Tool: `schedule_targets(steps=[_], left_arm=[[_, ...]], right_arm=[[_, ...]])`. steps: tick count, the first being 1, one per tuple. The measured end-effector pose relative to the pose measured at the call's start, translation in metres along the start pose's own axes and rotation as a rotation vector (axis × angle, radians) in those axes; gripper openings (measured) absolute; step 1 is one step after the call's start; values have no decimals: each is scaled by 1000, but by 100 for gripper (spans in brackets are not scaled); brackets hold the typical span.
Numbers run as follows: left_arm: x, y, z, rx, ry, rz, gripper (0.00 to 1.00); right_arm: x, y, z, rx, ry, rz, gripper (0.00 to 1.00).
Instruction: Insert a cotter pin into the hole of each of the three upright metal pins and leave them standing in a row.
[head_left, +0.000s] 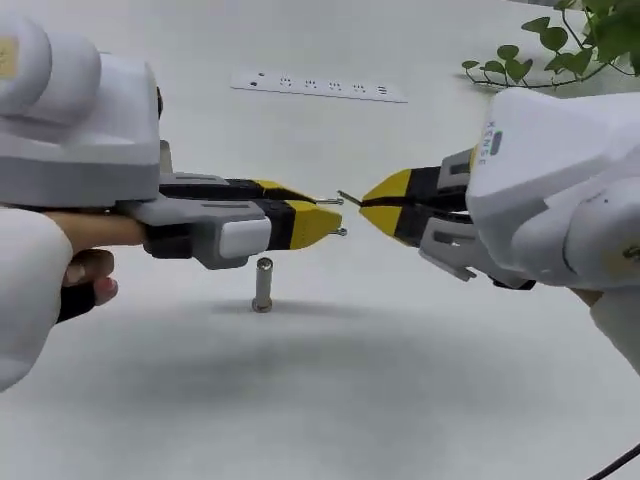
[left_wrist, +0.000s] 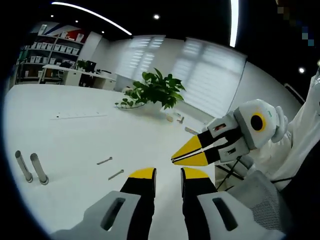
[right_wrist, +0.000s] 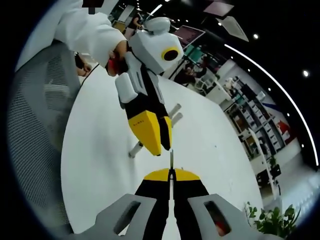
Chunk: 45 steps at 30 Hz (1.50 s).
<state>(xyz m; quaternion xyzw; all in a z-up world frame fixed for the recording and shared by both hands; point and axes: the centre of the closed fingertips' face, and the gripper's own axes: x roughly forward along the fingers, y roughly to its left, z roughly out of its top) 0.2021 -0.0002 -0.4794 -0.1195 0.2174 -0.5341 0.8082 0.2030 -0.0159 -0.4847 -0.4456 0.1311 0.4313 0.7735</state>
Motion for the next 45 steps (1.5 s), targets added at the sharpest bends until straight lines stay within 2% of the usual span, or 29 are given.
schedule_targets(steps=[4,5,7,17,26,29,31,39,42,45], left_arm=[[5,-2,2,-16,-6,-22,12],[6,-1,2,-8,-5,-21,10],[8,0,2,-3,-1,-17,6],[11,-3,-7,2,49,-48,2],[10,-6,-7,-23,56,-75,0],[9,-6,-8,-62,71,-83,0],[8,-8,-10,-52,80,-92,0],[6,-11,-14,-23,115,-84,0],[6,-11,-15,-52,124,-66,0],[6,-12,-16,-45,127,-68,0]], right_arm=[[1,3,0,-4,6,-4,0],[2,6,0,7,6,12,0],[3,6,0,19,2,9,0],[4,13,2,21,-5,24,0],[2,13,6,9,-16,20,0],[2,15,6,7,-16,23,0],[0,17,7,8,-19,27,0],[0,21,8,-10,-15,31,0],[-1,23,8,-23,-17,31,0],[0,24,7,-27,-16,33,0]])
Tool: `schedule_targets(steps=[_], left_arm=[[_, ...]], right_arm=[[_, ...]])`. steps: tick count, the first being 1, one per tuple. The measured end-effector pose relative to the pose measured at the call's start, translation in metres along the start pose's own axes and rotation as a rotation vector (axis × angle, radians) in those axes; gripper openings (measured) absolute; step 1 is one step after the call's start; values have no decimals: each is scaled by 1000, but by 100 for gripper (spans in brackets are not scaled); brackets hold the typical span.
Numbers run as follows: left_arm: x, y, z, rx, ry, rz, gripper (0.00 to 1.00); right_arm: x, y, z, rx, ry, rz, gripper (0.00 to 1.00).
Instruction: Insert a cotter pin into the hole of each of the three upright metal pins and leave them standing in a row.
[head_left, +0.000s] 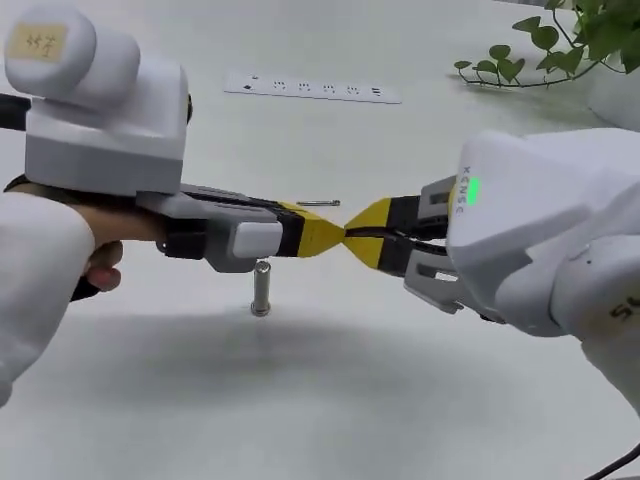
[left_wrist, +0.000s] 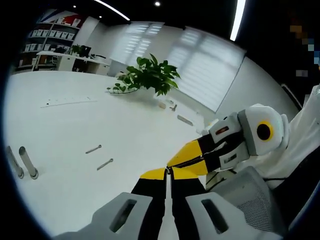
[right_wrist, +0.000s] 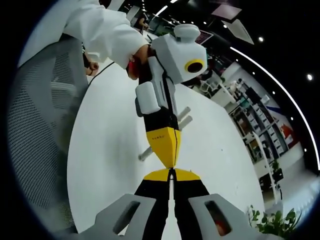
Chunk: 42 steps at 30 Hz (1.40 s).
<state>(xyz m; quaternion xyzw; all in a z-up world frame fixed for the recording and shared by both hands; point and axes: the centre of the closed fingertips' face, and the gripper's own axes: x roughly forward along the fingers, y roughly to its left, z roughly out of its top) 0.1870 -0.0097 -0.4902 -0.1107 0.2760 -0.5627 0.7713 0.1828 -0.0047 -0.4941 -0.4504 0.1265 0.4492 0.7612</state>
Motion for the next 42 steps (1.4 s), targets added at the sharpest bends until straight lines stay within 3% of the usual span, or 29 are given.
schedule_targets(steps=[2,4,11,14,20,26,32,35,38,42], left_arm=[[0,0,-1,-15,5,5,0],[0,0,-1,-72,-4,14,0],[-2,0,-3,-28,9,23,0],[-3,1,-5,-24,13,26,0],[-10,6,-4,10,18,30,0],[-17,4,-2,121,19,18,0],[-18,-8,-2,226,28,-13,0],[-19,-10,-5,294,48,-20,0],[-19,-15,-7,354,65,-62,0],[-17,-17,-14,402,112,-58,0]], right_arm=[[0,1,0,-20,-1,2,0],[0,0,0,-38,3,-8,0],[1,2,2,-9,-4,-3,0],[2,4,1,-2,1,0,9],[3,7,-6,60,6,26,13],[2,7,-7,249,-54,99,18],[2,15,-7,437,-119,237,17],[0,18,-6,461,-134,276,16],[0,21,-4,469,-140,292,15],[-1,30,-2,463,-141,331,9]])
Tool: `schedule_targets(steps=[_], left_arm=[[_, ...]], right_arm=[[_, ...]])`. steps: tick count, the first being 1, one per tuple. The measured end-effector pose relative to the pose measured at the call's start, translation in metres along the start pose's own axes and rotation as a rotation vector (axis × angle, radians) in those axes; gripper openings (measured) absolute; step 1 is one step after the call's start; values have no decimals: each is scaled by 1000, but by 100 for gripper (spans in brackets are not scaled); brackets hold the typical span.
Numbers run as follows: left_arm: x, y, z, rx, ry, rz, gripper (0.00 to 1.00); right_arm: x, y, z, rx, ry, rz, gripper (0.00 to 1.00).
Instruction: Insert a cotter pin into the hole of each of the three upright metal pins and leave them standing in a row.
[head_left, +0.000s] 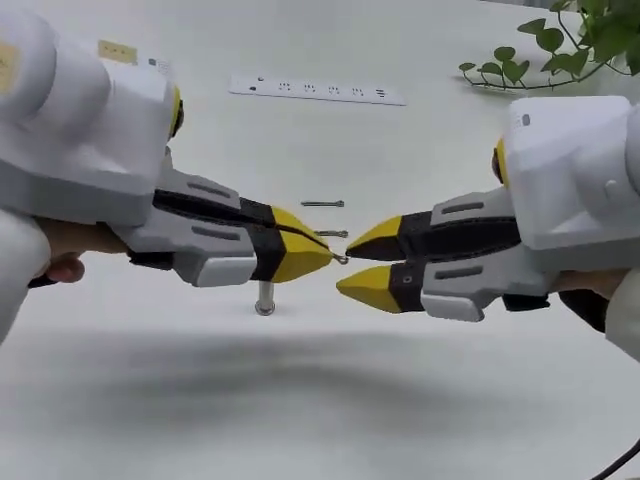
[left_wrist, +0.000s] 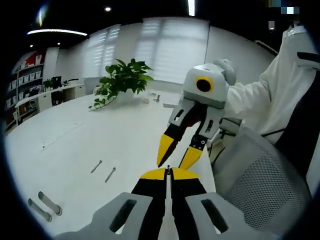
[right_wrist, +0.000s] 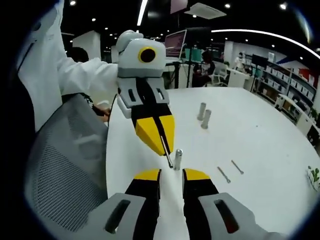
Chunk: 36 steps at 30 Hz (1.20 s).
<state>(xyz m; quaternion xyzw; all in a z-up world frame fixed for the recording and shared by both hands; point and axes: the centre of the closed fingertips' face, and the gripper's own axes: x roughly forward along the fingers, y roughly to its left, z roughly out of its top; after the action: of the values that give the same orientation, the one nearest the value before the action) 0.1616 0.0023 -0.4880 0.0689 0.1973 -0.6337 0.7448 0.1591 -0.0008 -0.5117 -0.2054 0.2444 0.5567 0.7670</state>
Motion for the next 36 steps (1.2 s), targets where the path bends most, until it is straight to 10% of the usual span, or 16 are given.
schedule_targets(steps=[23,31,36], left_arm=[[8,-24,-16,170,88,-93,0],[27,-44,-2,189,76,-83,0],[30,-33,0,203,95,-7,25]], right_arm=[[1,23,2,-19,-6,78,0],[1,24,3,-57,2,95,0],[3,21,2,-61,2,80,0]])
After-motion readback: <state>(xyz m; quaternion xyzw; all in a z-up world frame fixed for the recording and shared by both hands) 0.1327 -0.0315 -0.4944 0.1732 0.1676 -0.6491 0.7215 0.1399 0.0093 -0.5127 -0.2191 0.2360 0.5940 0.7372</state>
